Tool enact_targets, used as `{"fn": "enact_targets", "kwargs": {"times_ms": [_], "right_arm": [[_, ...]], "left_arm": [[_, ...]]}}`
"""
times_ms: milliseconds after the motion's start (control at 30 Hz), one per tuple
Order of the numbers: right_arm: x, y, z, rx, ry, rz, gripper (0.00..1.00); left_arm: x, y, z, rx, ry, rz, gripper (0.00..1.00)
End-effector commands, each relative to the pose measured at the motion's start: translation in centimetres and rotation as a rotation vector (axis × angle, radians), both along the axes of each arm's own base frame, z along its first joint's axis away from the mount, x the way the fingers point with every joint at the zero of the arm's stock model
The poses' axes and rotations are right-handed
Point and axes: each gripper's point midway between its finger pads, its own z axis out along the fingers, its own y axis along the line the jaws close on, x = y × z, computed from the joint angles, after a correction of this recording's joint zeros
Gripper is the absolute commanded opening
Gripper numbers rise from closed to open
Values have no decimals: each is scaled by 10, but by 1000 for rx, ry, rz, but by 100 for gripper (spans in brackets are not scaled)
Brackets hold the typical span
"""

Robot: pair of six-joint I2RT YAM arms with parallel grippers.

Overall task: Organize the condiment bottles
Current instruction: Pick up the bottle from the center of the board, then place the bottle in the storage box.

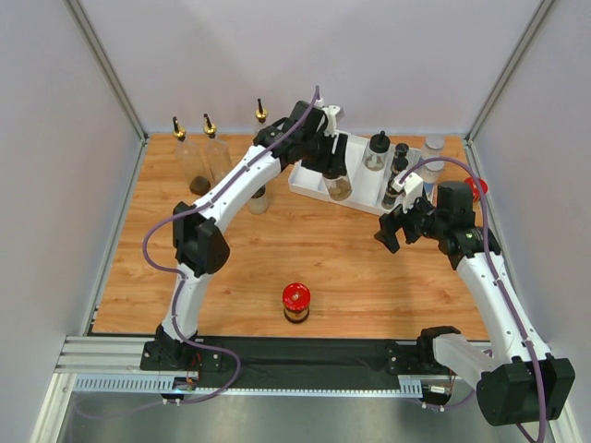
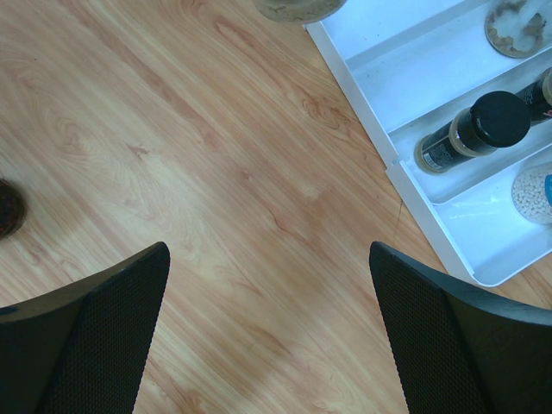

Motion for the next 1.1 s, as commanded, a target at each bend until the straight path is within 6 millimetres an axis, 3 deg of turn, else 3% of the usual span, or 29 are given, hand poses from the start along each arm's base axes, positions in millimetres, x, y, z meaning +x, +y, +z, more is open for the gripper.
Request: {"fn": "enact_targets", "kwargs": {"times_ms": [0, 300, 467, 767, 1067], "right_arm": [[9, -3, 15, -6, -67, -20, 100], [17, -16, 15, -38, -74, -89, 100], [19, -22, 15, -53, -81, -119, 100], [20, -27, 18, -65, -96, -141, 100], [20, -26, 20, -63, -101, -138, 100]], "left_arm": [[14, -32, 48, -188, -79, -2, 6], [38, -71, 53, -309, -148, 36, 6], [52, -86, 45, -338, -191, 68, 6], [74, -104, 13, -320, -248, 110, 7], [78, -106, -27, -253, -224, 117, 13]]}}
